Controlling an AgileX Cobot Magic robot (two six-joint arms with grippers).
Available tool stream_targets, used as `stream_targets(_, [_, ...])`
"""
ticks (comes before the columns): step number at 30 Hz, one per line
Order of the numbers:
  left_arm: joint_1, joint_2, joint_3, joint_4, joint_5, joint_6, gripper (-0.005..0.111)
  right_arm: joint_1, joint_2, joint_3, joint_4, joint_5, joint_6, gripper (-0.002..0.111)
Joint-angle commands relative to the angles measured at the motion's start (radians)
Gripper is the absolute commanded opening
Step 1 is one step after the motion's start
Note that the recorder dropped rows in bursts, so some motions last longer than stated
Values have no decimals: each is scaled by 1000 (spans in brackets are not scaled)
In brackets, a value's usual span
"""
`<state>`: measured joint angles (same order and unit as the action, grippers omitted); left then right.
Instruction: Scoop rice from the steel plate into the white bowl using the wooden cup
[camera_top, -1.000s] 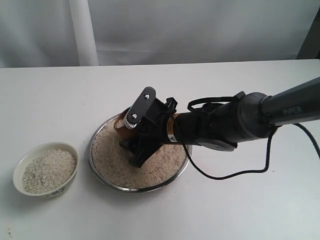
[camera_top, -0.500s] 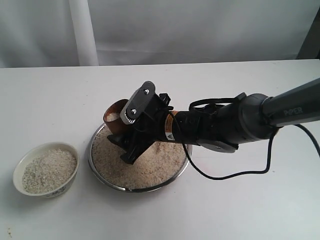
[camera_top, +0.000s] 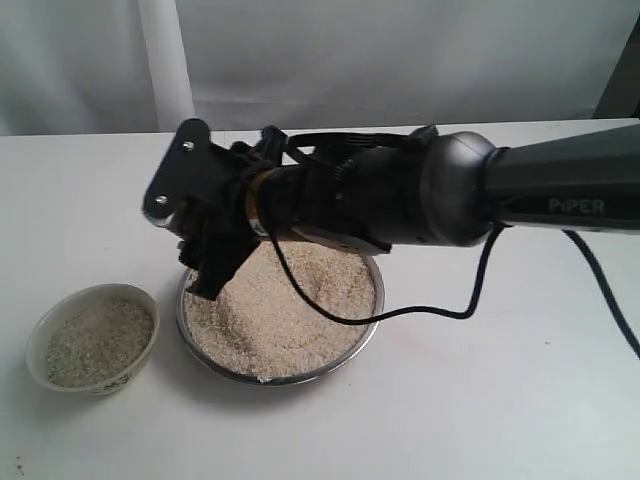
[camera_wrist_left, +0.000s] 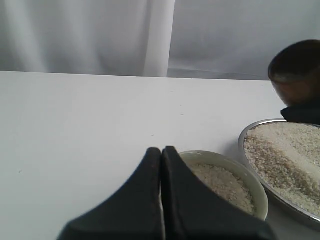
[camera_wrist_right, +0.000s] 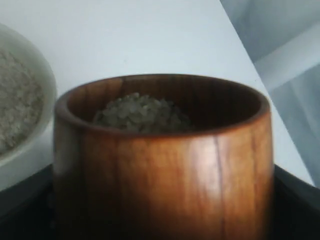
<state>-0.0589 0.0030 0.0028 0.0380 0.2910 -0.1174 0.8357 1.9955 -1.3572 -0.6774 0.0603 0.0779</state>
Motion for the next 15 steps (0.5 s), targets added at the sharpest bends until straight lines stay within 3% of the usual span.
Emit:
stream_targets(1, [-4,-3,-3,-5,-6,-5,0,93,-12,-121,-19,123,-127,0])
stream_targets(8, [-4,-3,-3,-5,-6,-3,0,204,105,-326,-121,392,-259,0])
stream_targets(15, [-4,-3,-3,-5,-6,-6,0,232,200,-367,-245,449,-284,0])
